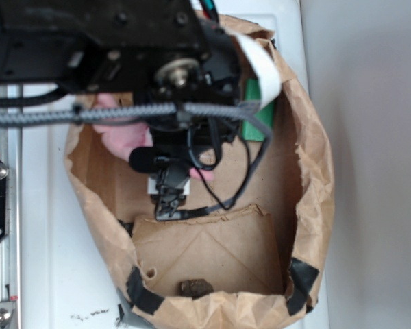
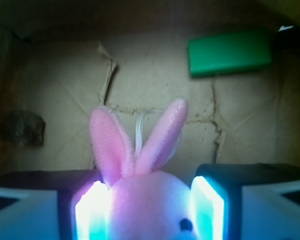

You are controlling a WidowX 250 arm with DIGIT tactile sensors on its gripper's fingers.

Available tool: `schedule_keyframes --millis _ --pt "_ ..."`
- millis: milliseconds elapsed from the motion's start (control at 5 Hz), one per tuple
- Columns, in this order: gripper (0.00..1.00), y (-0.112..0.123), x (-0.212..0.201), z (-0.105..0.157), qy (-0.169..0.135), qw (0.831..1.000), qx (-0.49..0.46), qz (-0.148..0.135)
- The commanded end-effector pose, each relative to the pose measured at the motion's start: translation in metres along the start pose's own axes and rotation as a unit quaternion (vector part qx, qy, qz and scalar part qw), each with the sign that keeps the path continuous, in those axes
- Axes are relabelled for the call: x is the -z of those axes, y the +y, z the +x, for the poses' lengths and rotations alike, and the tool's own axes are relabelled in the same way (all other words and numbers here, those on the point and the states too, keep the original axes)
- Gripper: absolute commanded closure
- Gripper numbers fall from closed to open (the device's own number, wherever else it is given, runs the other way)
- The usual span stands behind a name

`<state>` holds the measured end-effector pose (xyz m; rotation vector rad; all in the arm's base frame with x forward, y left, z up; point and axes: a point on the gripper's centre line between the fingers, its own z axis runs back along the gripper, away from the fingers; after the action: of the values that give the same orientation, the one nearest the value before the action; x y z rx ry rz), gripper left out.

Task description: Grab the pink bunny.

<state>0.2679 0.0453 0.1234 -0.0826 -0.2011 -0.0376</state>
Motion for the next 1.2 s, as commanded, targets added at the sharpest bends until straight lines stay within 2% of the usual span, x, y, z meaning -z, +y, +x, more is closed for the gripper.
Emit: schedule_keyframes --millis 0,200,400,600,1000 --pt "1.0 0.008 -0.055 0.026 -0.064 0.998 -0.001 0.026" --pt "1.0 0.005 -0.064 0.029 -0.075 0.995 -0.014 0.063" --pt "1.0 0.003 -0.067 0.032 -0.071 0.995 -0.014 0.072" --pt "1.0 0.001 -0.068 0.035 -0.057 0.998 0.006 0.039" --pt "1.0 -0.017 -0.072 0.034 -0.055 0.998 0.033 0.028"
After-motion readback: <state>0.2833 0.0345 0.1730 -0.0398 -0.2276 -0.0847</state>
